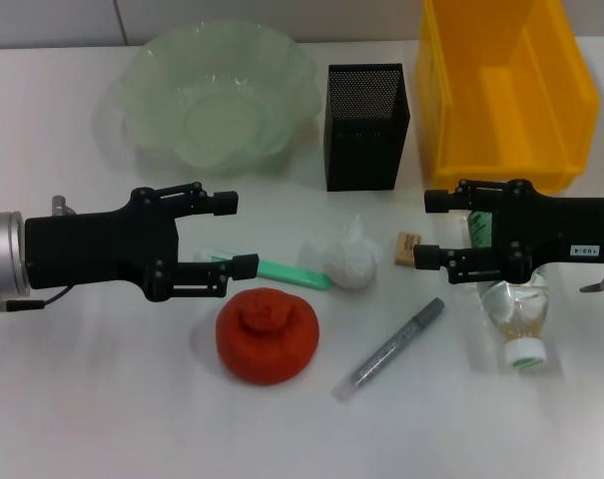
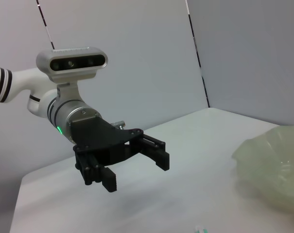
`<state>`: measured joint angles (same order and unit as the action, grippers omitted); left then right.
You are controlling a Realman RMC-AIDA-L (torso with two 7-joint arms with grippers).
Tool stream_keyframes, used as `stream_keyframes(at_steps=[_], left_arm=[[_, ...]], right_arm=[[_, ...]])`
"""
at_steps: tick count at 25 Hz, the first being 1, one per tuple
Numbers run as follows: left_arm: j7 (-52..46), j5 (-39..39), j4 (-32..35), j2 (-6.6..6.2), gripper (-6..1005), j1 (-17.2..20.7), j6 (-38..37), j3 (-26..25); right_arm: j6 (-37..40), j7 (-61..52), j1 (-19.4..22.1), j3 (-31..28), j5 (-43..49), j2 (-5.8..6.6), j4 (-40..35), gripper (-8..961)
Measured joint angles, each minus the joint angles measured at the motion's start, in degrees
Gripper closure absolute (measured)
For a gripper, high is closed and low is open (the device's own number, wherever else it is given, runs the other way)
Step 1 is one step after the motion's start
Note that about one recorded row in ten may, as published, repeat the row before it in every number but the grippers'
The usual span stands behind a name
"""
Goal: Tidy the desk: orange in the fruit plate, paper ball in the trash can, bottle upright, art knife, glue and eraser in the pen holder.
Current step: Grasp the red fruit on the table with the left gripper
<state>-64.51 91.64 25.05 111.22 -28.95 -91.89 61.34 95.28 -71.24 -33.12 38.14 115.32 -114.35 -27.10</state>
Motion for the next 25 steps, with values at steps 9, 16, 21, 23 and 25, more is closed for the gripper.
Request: stream_keyframes(at_steps=[9,16,21,23,25], left_arm=[[0.06,0.53,0.0,-0.21,171,-0.13,-0.38,-0.17],[0.15,0.53,0.0,-0.22,170,-0.1,-0.4,0.08],[0.0,0.7,0.14,-0.7,171,-0.13,-0.97,0.25],[-0.35,1.79,0.6,-0.84,171,-0.21,-1.17,0.09],[-0.64,2.45,0.91,-0.88,171,-0.23,-1.26,-0.01]], right_arm=[[-0.01,0.05,-0.01,0.0,0.0,-0.15,0.27,133],[-0.01,0.04,-0.01,0.0,-0.01,-0.18,0.3,134],[-0.01,0.07,0.11,0.0,-0.01,-0.18,0.3,134],[-0.01,0.06,0.13,0.0,-0.01,-0.18,0.28,134],[-0.01,-0.1,0.14,0.0,-0.01,-0.15,0.27,134]])
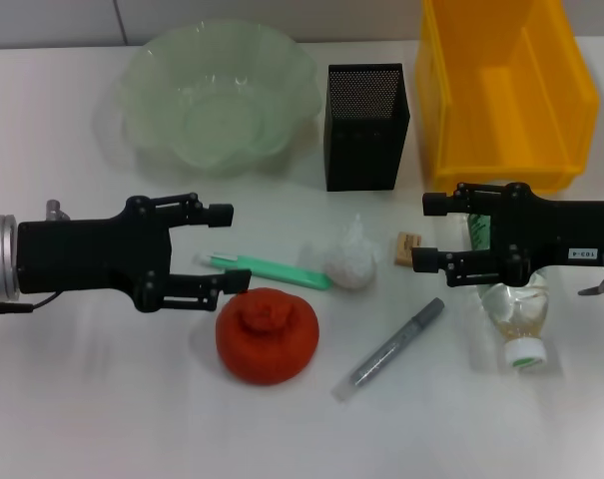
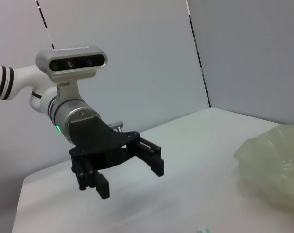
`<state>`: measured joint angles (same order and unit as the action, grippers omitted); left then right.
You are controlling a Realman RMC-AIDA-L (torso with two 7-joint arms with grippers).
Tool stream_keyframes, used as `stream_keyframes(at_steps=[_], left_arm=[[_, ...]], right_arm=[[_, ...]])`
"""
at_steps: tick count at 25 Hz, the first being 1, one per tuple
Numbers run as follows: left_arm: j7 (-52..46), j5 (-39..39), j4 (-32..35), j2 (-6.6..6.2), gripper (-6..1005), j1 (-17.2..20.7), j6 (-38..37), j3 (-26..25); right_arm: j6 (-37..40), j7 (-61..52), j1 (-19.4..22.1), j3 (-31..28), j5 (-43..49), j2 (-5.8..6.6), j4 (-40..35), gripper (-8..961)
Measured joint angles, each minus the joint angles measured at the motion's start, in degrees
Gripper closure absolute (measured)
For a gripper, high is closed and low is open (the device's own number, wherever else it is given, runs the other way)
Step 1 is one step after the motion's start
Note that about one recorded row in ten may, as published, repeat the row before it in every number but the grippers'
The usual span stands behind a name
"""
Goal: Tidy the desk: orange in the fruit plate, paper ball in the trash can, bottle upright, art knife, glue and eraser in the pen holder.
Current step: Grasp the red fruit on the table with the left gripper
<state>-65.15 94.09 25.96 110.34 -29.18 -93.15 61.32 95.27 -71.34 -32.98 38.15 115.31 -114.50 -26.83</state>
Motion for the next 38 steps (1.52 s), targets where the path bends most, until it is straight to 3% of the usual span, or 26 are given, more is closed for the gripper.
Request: stream_keyframes(at_steps=[10,11,12,17,18,20,31,32,38], left_arm=[[-0.76,3.58,1.4,0.66,170,-0.04,-0.9,0.15],[-0.56,4.41,1.41,1.09,170,-0.09,-0.73,0.02],[0.46,5.56,1.41,2.37,170,-0.18,0.39,0.19],[1.25,5.62,1.4,2.91,170,-0.18,0.99,0.29],[1.97,6.69,1.38,3.76,170,-0.2,1.52,0.19],[1.98,7.73,1.37,4.17,170,-0.23,1.97,0.08],[1.96,9.7,1.18,4.94,171,-0.27,4.96,0.31],[1.98,11.55,1.35,5.47,171,-0.27,7.24,0.31],[2.66,11.69,1.36,5.52,171,-0.27,8.18,0.36]], right_arm=[[-1.22,-1.13,-0.13,-0.1,0.0,0.31,0.04,134],[-1.33,-1.25,-0.15,-0.1,0.0,0.34,0.03,134],[-1.37,-1.27,-0.2,-0.1,0.0,0.38,0.03,134],[-1.38,-1.66,-0.38,-0.09,0.03,0.4,0.02,135],[-1.38,-1.66,-0.38,-0.09,0.03,0.4,0.02,135],[-1.38,-1.74,-0.44,-0.09,0.21,0.41,-0.02,135],[-1.4,-2.47,-1.1,-0.09,1.33,0.42,0.02,135],[-1.4,-2.61,-1.13,-0.09,1.38,0.44,0.03,135],[-1.38,-3.09,-1.48,-0.09,1.62,0.51,-0.01,135]])
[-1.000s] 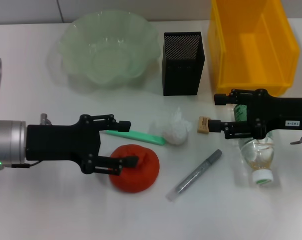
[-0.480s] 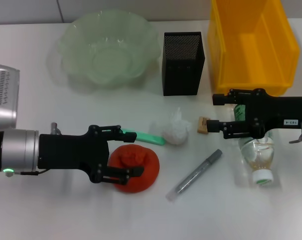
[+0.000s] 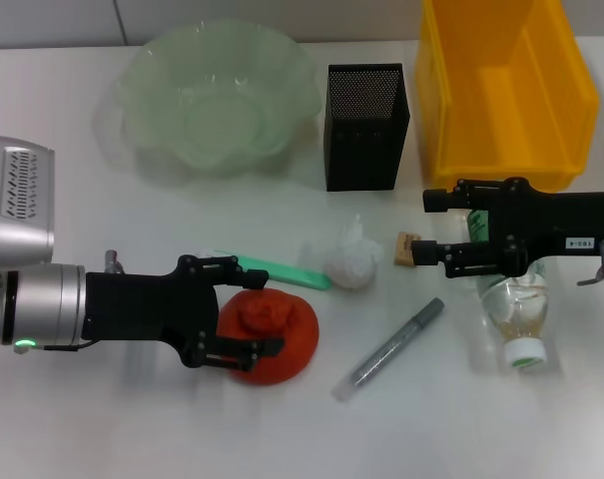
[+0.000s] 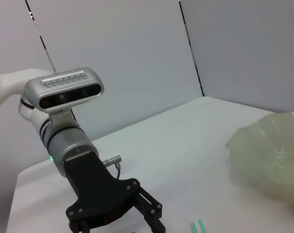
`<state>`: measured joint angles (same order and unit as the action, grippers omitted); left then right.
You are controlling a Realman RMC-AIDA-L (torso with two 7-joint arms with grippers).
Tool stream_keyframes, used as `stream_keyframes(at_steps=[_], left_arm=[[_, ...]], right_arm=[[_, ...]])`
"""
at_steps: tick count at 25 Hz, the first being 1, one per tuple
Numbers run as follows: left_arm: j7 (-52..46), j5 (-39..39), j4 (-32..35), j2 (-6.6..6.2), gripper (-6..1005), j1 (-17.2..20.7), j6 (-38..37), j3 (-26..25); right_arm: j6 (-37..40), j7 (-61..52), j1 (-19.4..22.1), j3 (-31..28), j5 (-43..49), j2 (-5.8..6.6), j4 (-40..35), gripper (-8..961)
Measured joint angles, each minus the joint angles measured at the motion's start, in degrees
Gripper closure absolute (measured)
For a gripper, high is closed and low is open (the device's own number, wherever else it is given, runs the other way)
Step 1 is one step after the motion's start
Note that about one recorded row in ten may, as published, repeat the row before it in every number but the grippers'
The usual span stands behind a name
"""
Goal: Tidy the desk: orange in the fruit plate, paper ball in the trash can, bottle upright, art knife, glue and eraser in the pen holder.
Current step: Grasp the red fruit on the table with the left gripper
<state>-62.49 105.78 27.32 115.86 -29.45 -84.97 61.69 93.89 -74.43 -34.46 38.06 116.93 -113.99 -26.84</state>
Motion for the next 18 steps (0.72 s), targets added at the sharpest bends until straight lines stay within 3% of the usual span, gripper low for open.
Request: stream_keyframes(at_steps=[18], left_arm=[[0.09,1.45,0.01,0.41,170,0.0,3.08,0.01]], right_arm=[[-0.02,-0.54,-0.26,0.0,0.76,0.0,0.04,136]])
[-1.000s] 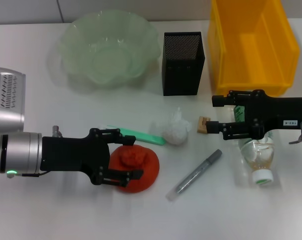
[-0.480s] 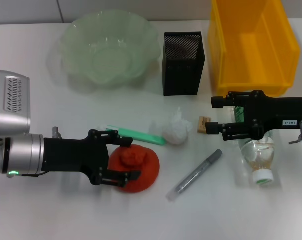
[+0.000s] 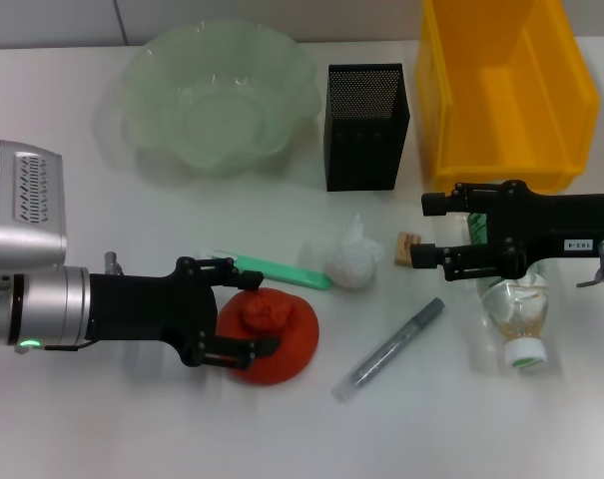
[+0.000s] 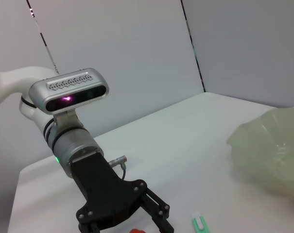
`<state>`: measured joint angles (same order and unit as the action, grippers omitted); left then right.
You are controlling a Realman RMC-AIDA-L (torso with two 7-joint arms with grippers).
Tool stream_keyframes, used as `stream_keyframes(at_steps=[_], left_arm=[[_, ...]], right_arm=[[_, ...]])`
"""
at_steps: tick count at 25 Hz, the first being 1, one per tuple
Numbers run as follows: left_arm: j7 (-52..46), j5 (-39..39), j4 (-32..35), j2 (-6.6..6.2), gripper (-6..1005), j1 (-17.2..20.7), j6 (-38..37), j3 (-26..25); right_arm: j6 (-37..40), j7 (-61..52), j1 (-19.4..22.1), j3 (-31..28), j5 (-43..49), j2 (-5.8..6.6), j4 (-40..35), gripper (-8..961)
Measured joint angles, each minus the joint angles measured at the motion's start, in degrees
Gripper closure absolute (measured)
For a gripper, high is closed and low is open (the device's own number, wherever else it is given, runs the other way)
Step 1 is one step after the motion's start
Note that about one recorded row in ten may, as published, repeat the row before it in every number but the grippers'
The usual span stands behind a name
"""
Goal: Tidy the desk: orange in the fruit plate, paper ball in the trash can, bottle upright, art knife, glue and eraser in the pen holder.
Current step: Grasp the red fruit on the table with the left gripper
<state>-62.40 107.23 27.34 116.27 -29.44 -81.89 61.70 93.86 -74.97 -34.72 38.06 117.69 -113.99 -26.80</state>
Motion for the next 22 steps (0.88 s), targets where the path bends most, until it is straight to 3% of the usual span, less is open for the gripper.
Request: stream_keyframes(at_steps=[12,17,22], left_arm=[[0.0,0.17,0.0,-0.07,226,0.0,-0.04,0.08],[0.0,0.17,0.0,-0.13,358,0.0,-0.41,0.17],[0.11,0.17,0.0,-0.16,367,0.0,-0.4,0.18]], right_arm=[[-0.09,0.0,0.0,0.0,0.0,0.0,0.0,136],[-0.09,0.0,0.0,0.0,0.0,0.0,0.0,137],[-0.09,0.0,0.0,0.0,0.0,0.0,0.0,137]])
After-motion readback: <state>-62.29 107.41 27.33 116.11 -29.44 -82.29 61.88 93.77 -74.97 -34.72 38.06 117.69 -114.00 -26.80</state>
